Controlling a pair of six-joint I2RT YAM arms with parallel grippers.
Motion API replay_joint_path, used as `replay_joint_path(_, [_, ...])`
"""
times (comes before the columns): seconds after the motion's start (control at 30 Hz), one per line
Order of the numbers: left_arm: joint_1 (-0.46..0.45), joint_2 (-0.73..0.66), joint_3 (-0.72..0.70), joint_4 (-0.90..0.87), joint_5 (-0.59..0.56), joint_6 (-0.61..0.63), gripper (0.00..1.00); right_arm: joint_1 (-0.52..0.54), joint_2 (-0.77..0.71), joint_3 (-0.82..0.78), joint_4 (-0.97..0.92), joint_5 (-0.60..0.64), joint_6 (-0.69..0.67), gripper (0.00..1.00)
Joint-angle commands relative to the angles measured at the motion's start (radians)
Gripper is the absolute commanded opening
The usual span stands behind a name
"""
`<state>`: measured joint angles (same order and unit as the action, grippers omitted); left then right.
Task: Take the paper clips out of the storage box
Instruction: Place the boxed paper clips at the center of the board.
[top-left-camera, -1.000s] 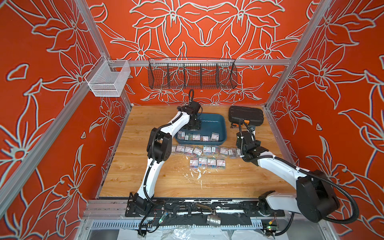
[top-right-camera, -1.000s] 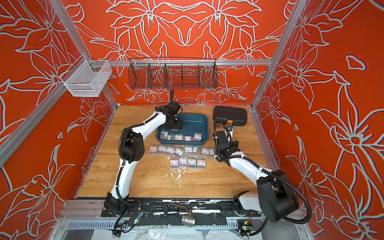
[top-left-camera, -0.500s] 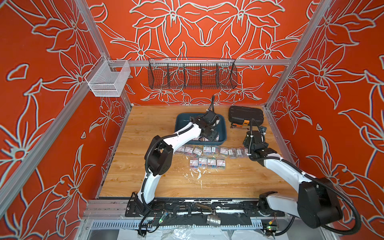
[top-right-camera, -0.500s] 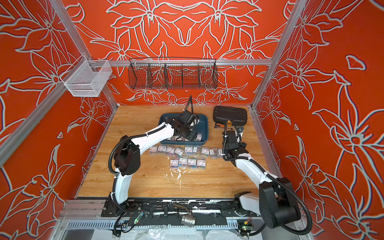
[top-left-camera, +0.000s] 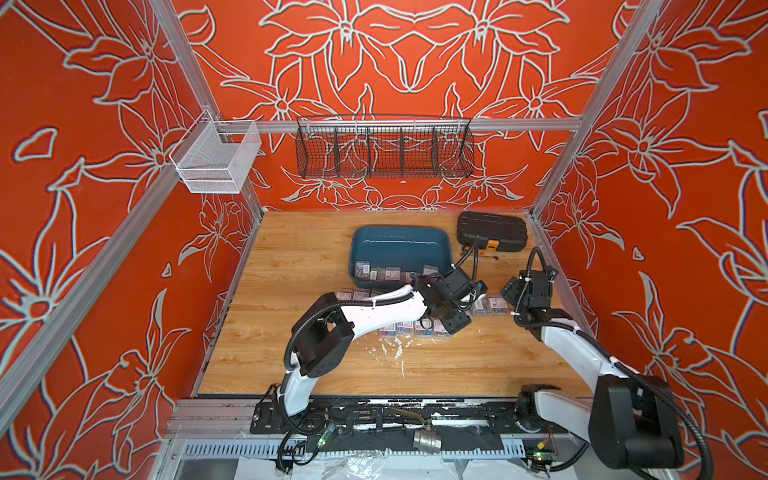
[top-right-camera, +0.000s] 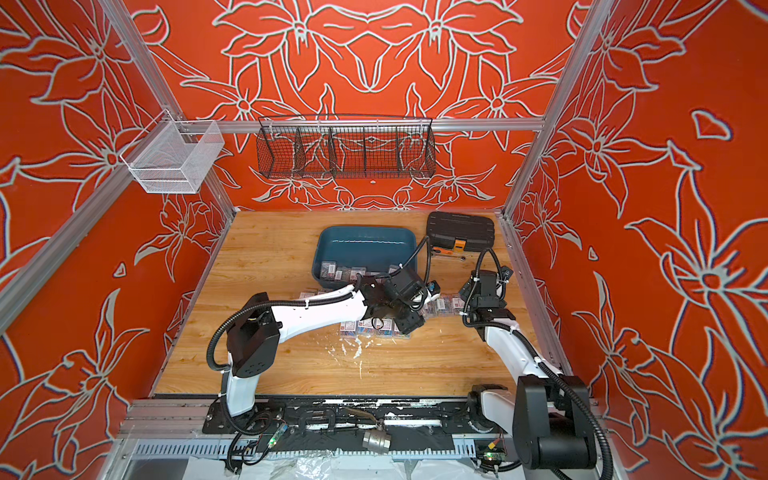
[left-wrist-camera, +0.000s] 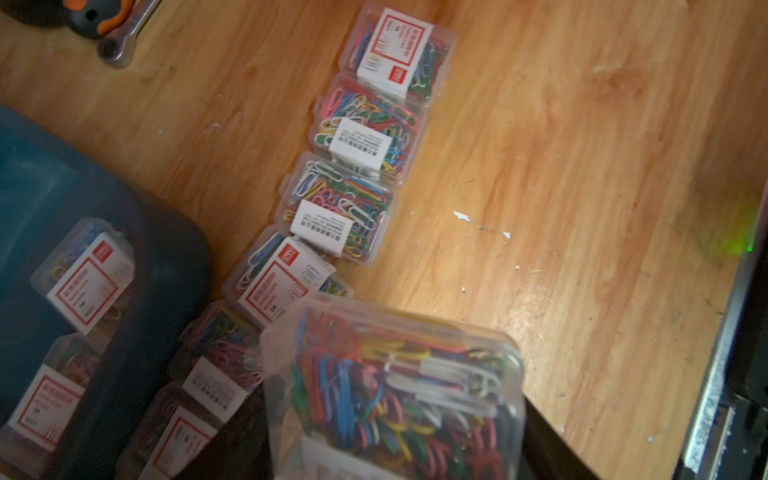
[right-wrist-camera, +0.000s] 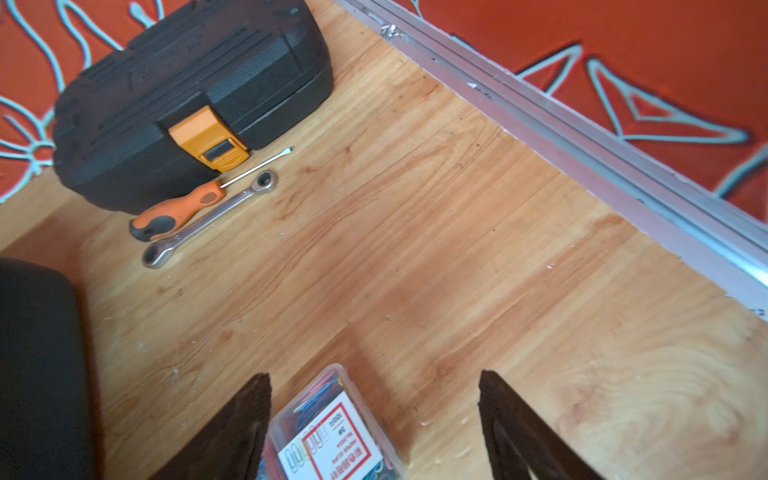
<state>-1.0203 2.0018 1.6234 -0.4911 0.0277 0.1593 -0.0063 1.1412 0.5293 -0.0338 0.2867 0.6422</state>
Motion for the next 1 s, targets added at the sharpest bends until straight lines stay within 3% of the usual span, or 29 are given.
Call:
replay_joint_path(0.0, [-0.038, 0.046, 0.035, 0.006, -0.009, 0.05, 0.67, -0.008, -0.027, -0.022, 0.021, -0.018, 0.03, 0.8])
replay_joint_path(0.3, [-0.062, 0.143, 0.103, -0.036, -0.004, 0.106, 0.69, -0.01, -0.039, -0.034, 0.034, -0.023, 0.031, 0.8])
replay_joint_path(0.6, [-0.061, 0.234, 0.183, -0.075, -0.091, 0.128, 0.83, -0.012, -0.037, -0.033, 0.034, -0.027, 0.03, 0.8])
replay_joint_path(0.73, [-0.061, 0.24, 0.191, -0.081, -0.1, 0.129, 0.89, -0.012, -0.034, -0.029, 0.028, -0.026, 0.032, 0.8])
replay_joint_path(0.97, [-0.062, 0.208, 0.173, -0.055, -0.079, 0.113, 0.89, -0.011, -0.042, -0.034, 0.023, -0.023, 0.034, 0.8])
